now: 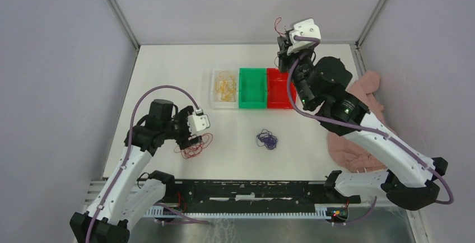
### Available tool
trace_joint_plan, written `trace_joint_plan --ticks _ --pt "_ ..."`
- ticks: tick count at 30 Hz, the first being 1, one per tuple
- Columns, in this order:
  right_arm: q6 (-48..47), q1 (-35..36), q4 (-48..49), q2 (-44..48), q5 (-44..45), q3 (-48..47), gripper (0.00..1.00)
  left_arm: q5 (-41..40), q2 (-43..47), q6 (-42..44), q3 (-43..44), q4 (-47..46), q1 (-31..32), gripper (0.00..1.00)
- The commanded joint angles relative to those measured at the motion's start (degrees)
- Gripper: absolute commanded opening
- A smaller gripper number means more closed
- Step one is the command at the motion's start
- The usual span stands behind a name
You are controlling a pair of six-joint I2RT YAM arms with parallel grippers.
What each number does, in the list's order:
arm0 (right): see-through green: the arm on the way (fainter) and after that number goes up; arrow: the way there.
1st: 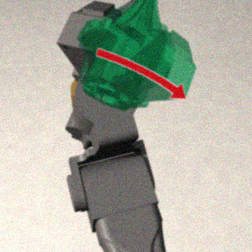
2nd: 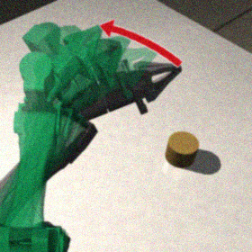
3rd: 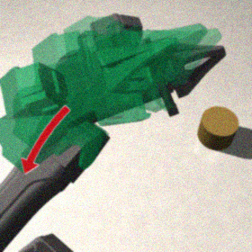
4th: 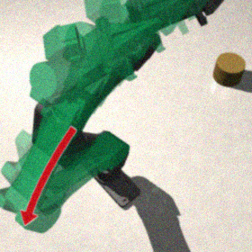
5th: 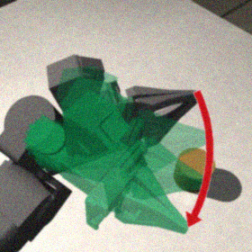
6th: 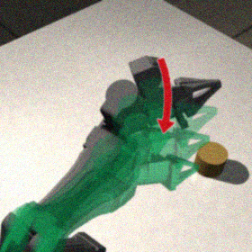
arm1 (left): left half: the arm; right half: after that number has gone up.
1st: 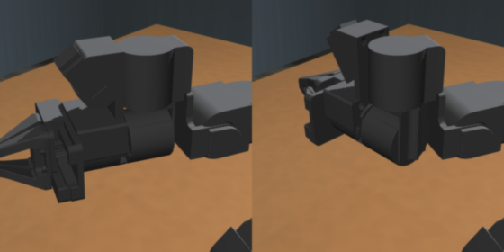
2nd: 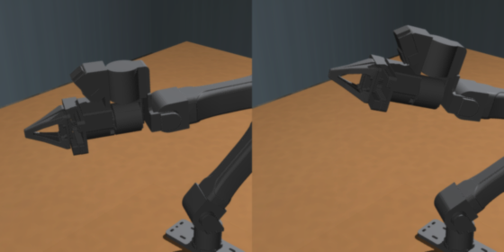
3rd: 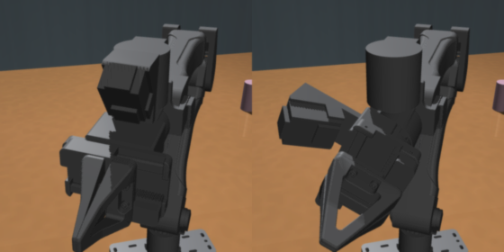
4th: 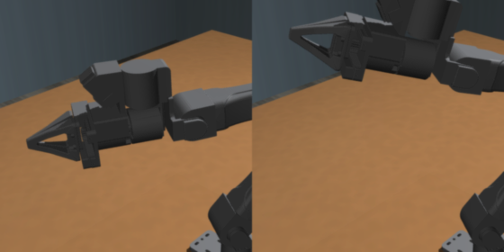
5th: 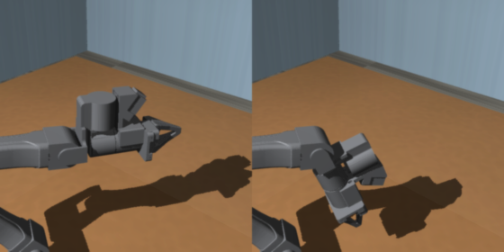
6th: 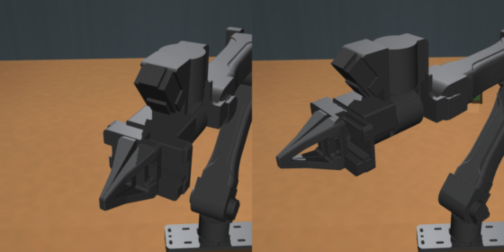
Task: Untangle the cables
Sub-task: Untie the cable, then place the cable in the bin.
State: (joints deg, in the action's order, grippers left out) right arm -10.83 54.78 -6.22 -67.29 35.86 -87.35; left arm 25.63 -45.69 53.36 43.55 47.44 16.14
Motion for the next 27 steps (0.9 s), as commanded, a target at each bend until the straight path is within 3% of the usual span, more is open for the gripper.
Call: trace_joint_plan --ticks 1,6,27 --pt "-4.3 -3.7 5.3 -1.2 0.6 -1.1 0.0 0.9 0.5 -4.4 2.1 -2.2 -0.1 0.9" --pt "-3.0 -9.8 6.4 -3.0 -1.6 -0.2 0.0 1.3 0.3 -6.6 3.8 -2.2 -0.1 0.98" --pt "4.7 -24.0 7.4 -11.4 -7.9 2.7 0.0 -1.4 0.9 -7.4 3.3 -4.2 -0.1 1.0"
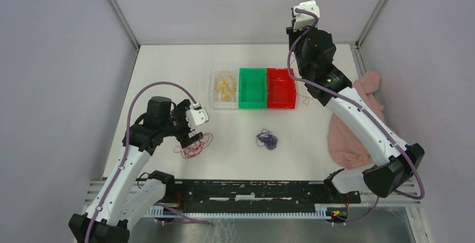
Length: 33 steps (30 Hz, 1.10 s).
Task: Untangle the cables
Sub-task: Place the cable in the bin.
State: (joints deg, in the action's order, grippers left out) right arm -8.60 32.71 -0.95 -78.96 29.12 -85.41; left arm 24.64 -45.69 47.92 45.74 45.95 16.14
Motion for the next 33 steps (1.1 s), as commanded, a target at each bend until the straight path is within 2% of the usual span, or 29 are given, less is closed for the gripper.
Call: trace_joint_plan --ticks 1,10,33 --pt "2.9 -2.5 2.1 0.4 -1.4 1.1 0.0 -0.5 0.8 -2.0 1.1 -2.8 -0.1 1.0" --pt "3.3 -4.7 1.5 1.0 -2.2 0.7 0.0 -0.7 0.4 -2.1 0.4 -3.5 -0.2 1.0" --pt "6.6 -6.2 -0.4 2.0 -6.5 -10.1 0.0 -1.5 -0.5 -2.5 0.6 -4.4 -0.1 1.0"
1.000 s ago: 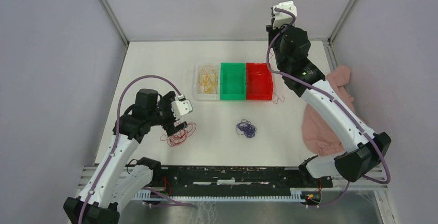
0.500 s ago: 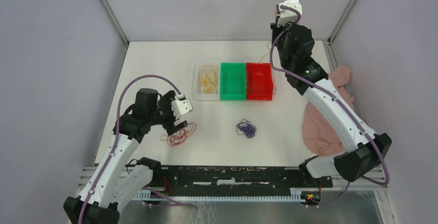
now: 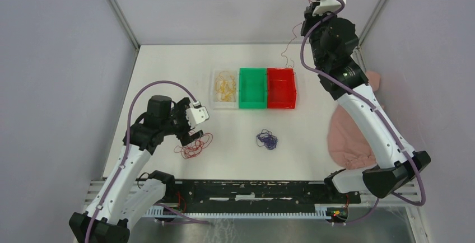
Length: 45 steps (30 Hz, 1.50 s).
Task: Untangle the cables
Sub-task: Place the cable in the bin.
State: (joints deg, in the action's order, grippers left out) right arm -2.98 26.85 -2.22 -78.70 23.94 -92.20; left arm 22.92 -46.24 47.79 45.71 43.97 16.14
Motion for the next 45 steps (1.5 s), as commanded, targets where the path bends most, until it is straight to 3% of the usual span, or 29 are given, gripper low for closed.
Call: trace_joint_plan --ticks 1,24,36,45 --pt "1.1 -0.3 0.6 1.5 -1.5 -3.3 0.0 0.2 0.0 -2.4 0.6 -2.5 -0.1 1.0" --pt "8.3 -2.5 0.3 -5.7 -3.1 12.5 0.0 -0.9 1.2 -1.6 0.5 -1.6 -0.1 1.0" --pt "8.5 -3.5 -3.3 -6.6 -5.5 4.7 0.0 -0.6 1.6 -1.6 0.4 -1.5 -0.2 1.0" --pt "3.9 -3.9 -1.4 -8.5 0.1 12.9 0.0 -1.0 3.0 -1.1 -0.4 -0.9 -0.2 0.99"
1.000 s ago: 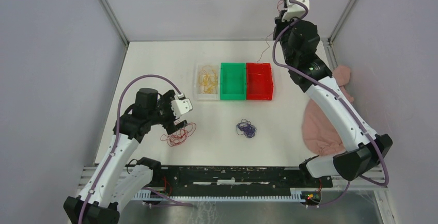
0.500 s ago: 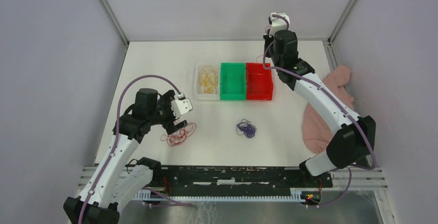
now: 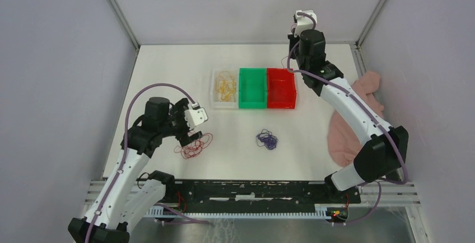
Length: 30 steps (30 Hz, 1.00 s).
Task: Untangle the cables
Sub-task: Place the cable in the bin.
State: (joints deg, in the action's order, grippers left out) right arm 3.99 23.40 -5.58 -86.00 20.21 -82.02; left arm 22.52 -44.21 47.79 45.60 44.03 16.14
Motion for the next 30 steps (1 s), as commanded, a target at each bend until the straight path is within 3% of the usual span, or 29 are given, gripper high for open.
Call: trace_joint_plan --ticks 1,8,24,30 --pt "-3.7 -0.6 2.2 -1.7 4.8 3.3 0.0 -0.6 1.0 -1.1 -0.4 -1.0 -0.2 1.0" --pt "-6.0 -0.7 4.7 -5.8 6.3 6.8 0.0 -0.5 0.3 -1.5 -0.3 -1.1 -0.2 1.0" --pt "5.6 -0.7 2.1 -18.6 -1.9 7.7 0.0 -1.5 -1.1 -1.2 -0.3 -1.3 -0.2 1.0" --pt "8.0 -0.7 -3.0 -23.3 -2.5 4.1 0.0 -1.8 -0.9 -1.2 -0.2 -1.3 -0.2 0.99"
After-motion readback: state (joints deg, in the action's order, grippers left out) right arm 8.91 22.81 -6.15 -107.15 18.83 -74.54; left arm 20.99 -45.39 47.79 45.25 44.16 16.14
